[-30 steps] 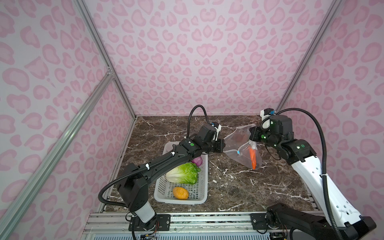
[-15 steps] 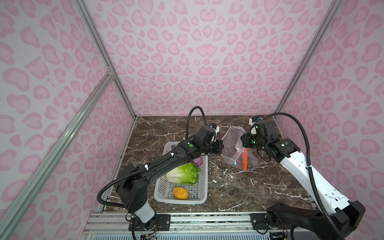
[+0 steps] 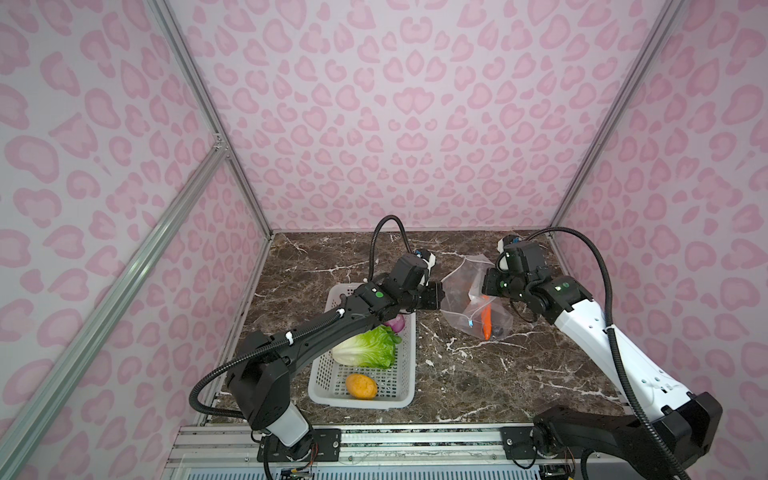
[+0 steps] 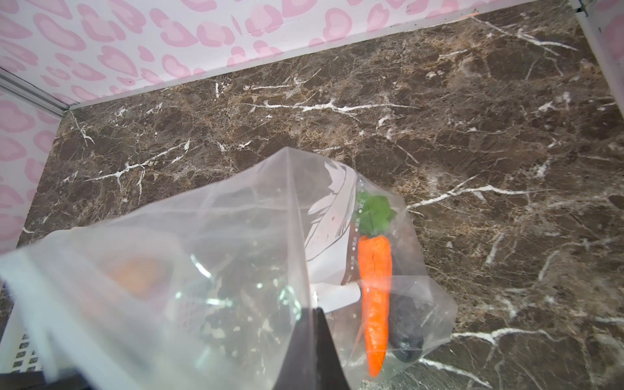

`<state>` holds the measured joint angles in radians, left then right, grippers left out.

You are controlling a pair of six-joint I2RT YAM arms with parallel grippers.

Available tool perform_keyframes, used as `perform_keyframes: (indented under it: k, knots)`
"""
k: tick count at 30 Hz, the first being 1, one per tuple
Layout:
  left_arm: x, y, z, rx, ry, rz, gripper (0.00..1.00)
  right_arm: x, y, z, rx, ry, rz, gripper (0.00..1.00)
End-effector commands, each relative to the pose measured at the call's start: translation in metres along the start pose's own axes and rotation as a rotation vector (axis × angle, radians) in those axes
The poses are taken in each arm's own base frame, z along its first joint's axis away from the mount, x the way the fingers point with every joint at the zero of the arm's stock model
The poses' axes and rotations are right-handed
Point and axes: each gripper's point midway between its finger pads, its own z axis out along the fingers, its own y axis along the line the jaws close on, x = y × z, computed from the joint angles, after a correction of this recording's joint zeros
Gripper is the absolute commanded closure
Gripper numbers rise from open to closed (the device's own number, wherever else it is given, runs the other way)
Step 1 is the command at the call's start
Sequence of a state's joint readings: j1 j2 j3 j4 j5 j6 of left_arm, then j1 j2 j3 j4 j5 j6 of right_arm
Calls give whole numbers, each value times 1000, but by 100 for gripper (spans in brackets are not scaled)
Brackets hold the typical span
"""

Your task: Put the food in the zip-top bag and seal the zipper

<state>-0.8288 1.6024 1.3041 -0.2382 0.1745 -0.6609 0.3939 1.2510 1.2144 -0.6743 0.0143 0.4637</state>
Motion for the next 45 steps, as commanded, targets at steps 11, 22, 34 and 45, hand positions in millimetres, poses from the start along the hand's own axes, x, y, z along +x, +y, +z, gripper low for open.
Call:
perform_keyframes:
  k: [11,22,34,45]
  knots:
    - [-10,1,-15,-23,-50,11,38,0,6,6,-32,-8,29,100]
    - [-23,98,-71,-271,-172,-54,26,-1,10,7,-52,-11,36,100]
    - [8,179,-41,-423,74,5,28,-1,9,8,-48,-19,35,100]
    - [39,200,5,-420,282,-19,32,0,6,6,-41,-34,23,100]
